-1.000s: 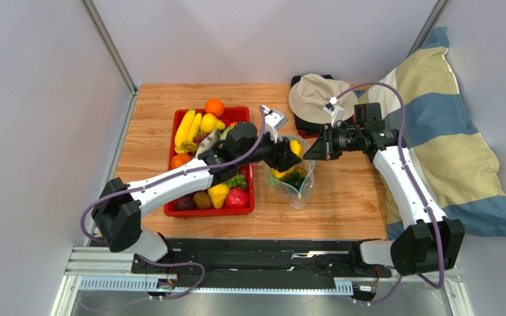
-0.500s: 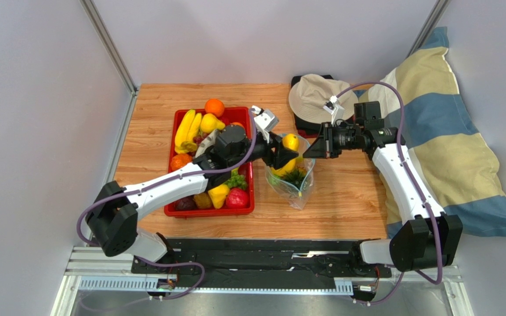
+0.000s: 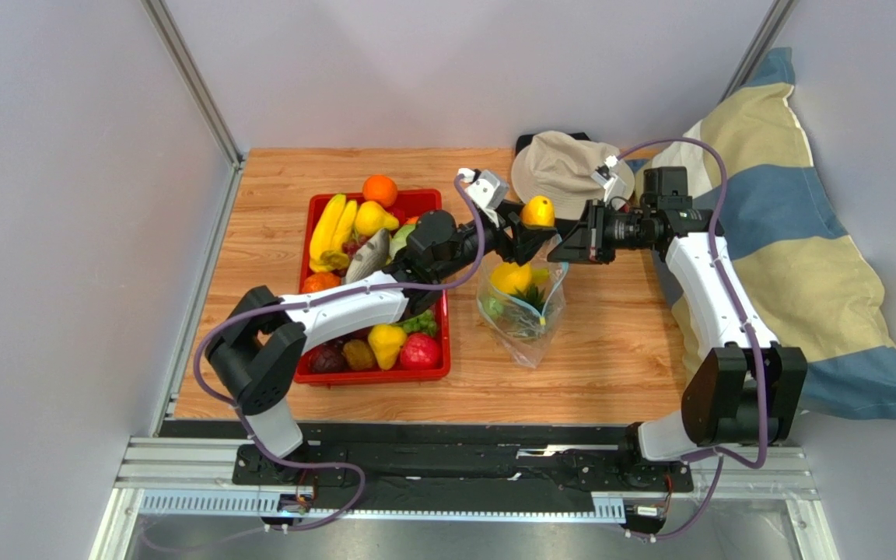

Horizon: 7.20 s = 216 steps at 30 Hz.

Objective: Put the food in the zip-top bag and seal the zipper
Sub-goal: Place the fake fruit in the zipper food storage bag, then adjust the zipper food storage bag at the center of the board, then pick up the fake fruit from the bin, then place the fake fruit in the zipper food storage bag, then zip the zipper food storage bag at the center of the board.

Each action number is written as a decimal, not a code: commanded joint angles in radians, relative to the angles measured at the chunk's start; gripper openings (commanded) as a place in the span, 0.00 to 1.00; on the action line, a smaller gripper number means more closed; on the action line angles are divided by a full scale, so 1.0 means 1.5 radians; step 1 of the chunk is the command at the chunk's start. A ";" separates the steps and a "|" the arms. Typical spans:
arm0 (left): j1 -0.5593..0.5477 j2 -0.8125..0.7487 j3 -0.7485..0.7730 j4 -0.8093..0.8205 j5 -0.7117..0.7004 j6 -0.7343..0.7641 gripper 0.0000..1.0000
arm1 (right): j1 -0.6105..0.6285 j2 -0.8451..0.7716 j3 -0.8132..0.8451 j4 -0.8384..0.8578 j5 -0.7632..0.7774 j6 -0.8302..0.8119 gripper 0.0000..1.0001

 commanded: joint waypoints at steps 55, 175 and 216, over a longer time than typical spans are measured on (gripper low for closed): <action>0.119 -0.043 0.200 -0.753 0.222 0.042 0.60 | -0.010 0.000 0.061 -0.077 -0.031 -0.127 0.05; 0.094 -0.150 0.403 -0.977 0.423 0.899 0.00 | 0.172 0.034 0.221 -0.233 0.134 -0.311 0.00; -0.062 -0.043 0.293 -1.287 0.354 1.189 0.70 | 0.191 0.059 0.235 -0.246 0.066 -0.468 0.00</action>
